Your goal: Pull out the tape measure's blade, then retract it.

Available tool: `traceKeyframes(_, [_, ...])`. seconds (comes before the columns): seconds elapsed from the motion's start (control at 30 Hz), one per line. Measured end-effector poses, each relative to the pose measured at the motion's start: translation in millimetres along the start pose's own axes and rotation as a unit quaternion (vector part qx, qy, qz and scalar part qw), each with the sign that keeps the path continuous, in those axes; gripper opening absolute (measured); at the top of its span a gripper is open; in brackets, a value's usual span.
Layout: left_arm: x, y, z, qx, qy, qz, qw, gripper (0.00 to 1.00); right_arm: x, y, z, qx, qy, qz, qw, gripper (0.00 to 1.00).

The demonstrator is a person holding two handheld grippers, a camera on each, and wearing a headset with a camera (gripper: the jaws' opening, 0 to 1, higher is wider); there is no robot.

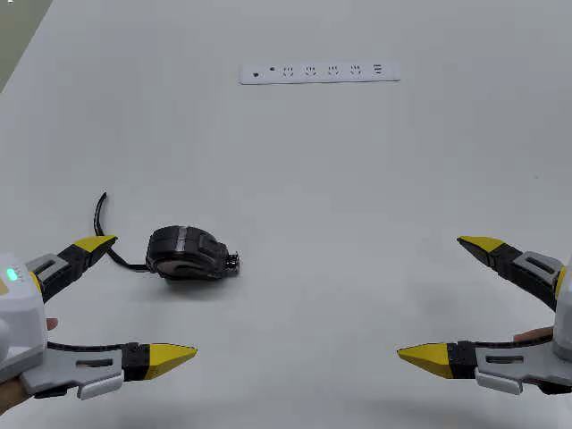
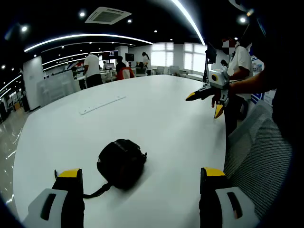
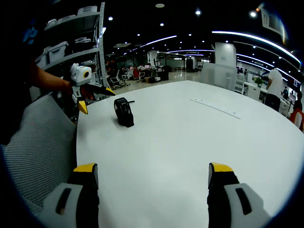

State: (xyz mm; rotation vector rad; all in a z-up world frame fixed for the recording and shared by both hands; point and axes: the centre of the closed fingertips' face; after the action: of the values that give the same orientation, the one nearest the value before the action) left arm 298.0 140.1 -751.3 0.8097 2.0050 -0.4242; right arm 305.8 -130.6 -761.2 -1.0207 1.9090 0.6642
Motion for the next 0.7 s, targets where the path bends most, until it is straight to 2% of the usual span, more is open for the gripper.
traceKeyframes(0.7, [-1.0, 2.2, 1.9, 0.003, 0.0, 0.004, 1.0, 1.0, -0.4, -2.7, 1.5, -0.001, 0.002, -0.003, 1.0, 0.98])
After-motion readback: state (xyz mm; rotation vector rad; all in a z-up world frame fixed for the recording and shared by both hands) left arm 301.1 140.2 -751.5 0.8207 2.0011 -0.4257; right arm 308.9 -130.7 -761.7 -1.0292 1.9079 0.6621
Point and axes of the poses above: the centre of the closed fingertips' face, and the gripper's own axes: z roughly forward along the fingers, y roughly to its left, x roughly out of its underside, and after that the axes turned 2 degrees about -x, right-handed
